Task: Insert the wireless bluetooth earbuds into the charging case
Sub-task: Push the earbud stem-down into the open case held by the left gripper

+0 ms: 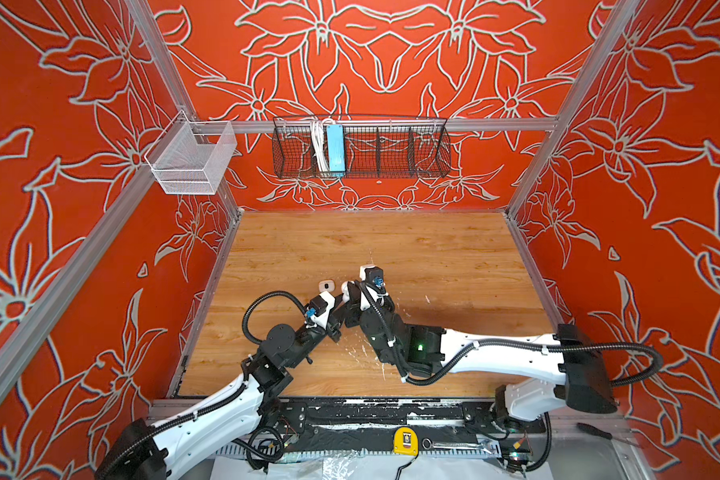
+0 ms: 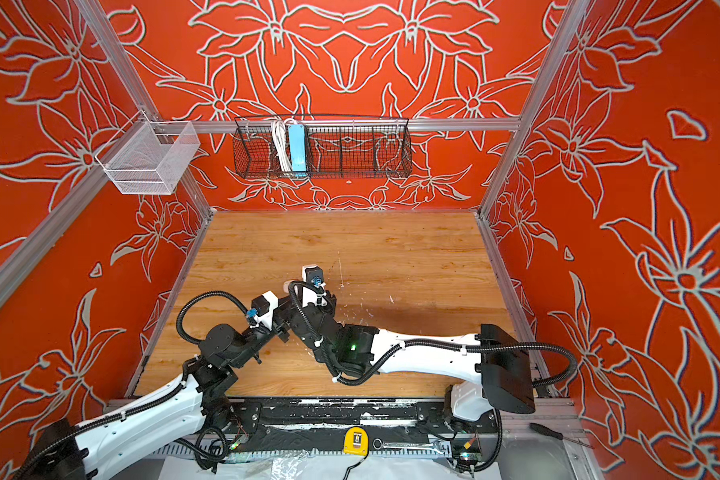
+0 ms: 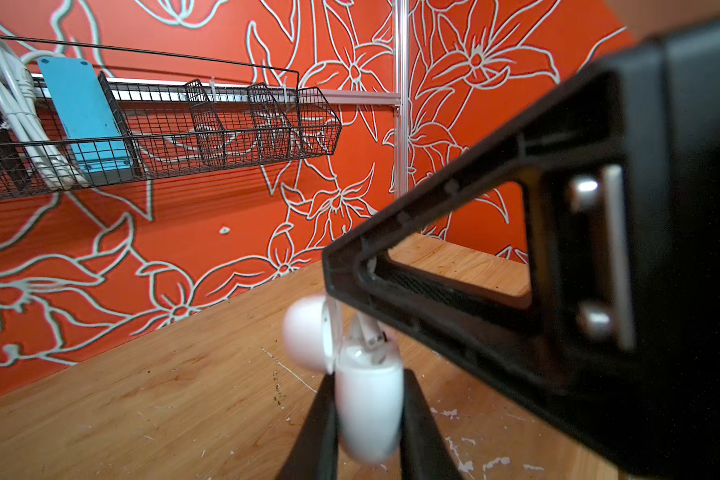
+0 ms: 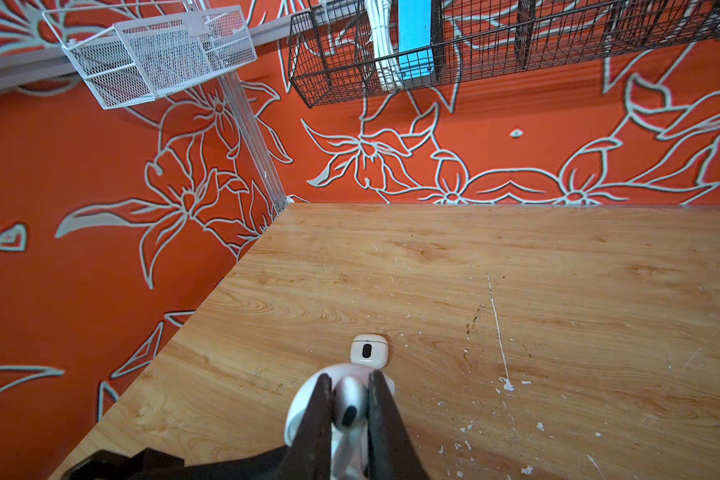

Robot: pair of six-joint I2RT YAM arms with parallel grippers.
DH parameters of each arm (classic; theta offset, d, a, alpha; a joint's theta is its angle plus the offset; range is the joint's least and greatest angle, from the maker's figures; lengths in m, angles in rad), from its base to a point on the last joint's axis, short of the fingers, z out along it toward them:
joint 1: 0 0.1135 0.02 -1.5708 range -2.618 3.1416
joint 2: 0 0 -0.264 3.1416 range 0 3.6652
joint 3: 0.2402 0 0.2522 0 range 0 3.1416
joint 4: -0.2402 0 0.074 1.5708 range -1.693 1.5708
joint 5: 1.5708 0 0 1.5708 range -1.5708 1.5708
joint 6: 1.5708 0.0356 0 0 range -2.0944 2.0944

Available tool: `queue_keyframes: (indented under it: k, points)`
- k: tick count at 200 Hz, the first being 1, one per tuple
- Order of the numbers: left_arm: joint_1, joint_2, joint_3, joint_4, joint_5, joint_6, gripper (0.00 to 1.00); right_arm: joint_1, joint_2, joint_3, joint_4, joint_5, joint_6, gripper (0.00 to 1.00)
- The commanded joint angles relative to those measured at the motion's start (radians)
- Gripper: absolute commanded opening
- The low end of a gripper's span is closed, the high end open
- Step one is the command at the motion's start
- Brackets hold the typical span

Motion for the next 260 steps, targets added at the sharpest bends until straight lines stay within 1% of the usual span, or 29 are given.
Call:
queue_keyframes:
  k: [1, 25, 48, 88, 110, 136, 161, 216, 260]
  points:
    - [0.002, -0.015, 0.016, 0.019, -0.011, -0.005, 0.0, 0.009, -0.025, -0.026, 0.018, 0.005, 0.022, 0.0]
    - [0.002, -0.021, 0.025, 0.005, -0.007, 0.003, 0.0, 0.03, -0.011, -0.024, 0.0, 0.006, 0.04, 0.0]
    - [0.002, -0.017, 0.021, 0.013, -0.013, -0.003, 0.0, 0.052, -0.012, -0.026, -0.024, 0.053, 0.043, 0.0]
    - [0.002, -0.025, 0.017, 0.022, 0.0, -0.002, 0.0, 0.062, -0.053, -0.065, -0.039, 0.04, 0.074, 0.0]
    - [0.002, -0.041, 0.011, 0.029, 0.023, 0.008, 0.0, 0.065, -0.049, -0.081, -0.027, 0.033, 0.093, 0.0]
    - [0.002, -0.051, -0.004, 0.06, 0.055, 0.017, 0.0, 0.071, -0.047, -0.109, 0.001, 0.058, 0.121, 0.0]
    - [0.002, -0.043, -0.008, 0.077, 0.066, 0.019, 0.0, 0.071, -0.059, -0.144, 0.05, 0.045, 0.134, 0.0]
    - [0.002, -0.041, -0.009, 0.075, 0.072, 0.039, 0.0, 0.072, -0.085, -0.18, 0.066, 0.005, 0.155, 0.0]
    - [0.002, -0.044, -0.009, 0.072, 0.088, 0.057, 0.0, 0.077, -0.068, -0.174, 0.069, -0.008, 0.159, 0.0]
